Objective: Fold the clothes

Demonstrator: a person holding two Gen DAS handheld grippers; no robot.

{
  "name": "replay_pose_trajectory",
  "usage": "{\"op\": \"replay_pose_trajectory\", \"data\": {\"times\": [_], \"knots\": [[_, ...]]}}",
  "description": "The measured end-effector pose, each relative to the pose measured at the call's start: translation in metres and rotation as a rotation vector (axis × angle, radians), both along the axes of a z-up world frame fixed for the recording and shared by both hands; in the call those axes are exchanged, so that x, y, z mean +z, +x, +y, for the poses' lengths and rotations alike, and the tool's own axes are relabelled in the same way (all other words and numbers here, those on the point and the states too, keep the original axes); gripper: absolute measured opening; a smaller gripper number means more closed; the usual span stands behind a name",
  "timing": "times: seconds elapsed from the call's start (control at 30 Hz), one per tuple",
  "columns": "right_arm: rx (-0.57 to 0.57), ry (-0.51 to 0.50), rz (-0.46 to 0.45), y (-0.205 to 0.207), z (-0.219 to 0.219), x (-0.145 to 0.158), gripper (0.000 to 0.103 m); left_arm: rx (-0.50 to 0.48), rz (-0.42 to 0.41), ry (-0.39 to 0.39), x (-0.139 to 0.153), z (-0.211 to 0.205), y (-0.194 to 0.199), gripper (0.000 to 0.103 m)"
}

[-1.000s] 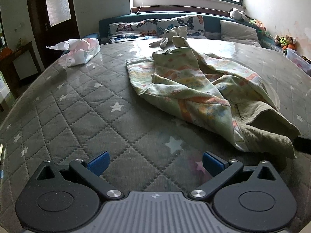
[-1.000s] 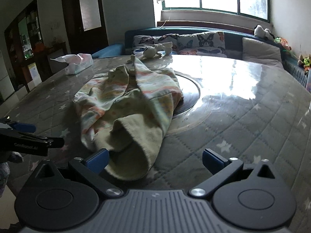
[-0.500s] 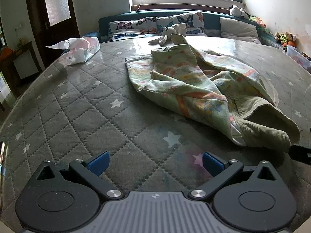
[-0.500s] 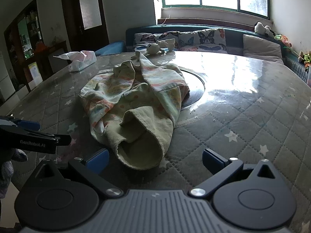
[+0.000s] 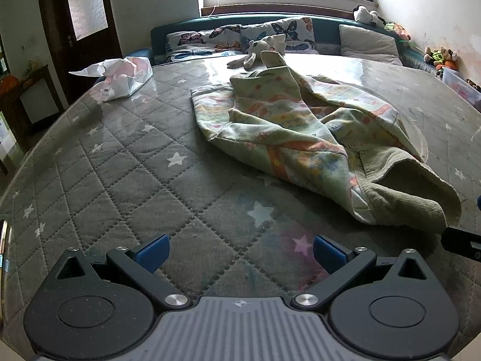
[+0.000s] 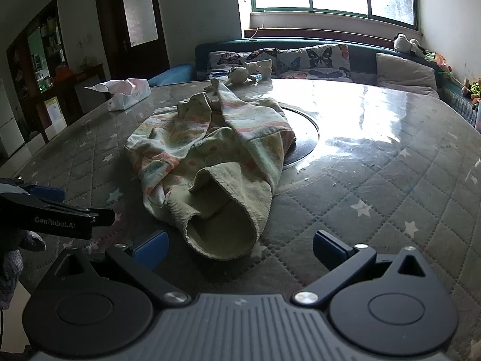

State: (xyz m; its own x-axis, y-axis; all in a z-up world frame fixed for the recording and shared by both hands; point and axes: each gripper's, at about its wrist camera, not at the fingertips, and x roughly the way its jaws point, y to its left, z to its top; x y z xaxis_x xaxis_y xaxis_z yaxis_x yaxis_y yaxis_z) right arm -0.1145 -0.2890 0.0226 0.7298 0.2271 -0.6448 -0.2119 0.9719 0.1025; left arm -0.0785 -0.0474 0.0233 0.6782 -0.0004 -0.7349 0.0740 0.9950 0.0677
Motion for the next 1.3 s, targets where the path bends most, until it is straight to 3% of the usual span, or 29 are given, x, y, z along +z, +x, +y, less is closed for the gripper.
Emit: {"op": "replay_pose_trajectory", "data": {"times": [0.77, 1.3], "knots": [[0.061, -0.029, -0.006, 0.022, 0.018, 0.006, 0.103, 0.015, 0.012, -0.036, 0.003, 0.009, 0.017, 0.103], [0.085, -0.068, -0.076, 0.094, 0.015, 0.042, 0.097, -0.014, -0.118, -0.017, 0.042, 0.007, 0.083, 0.103]]}}
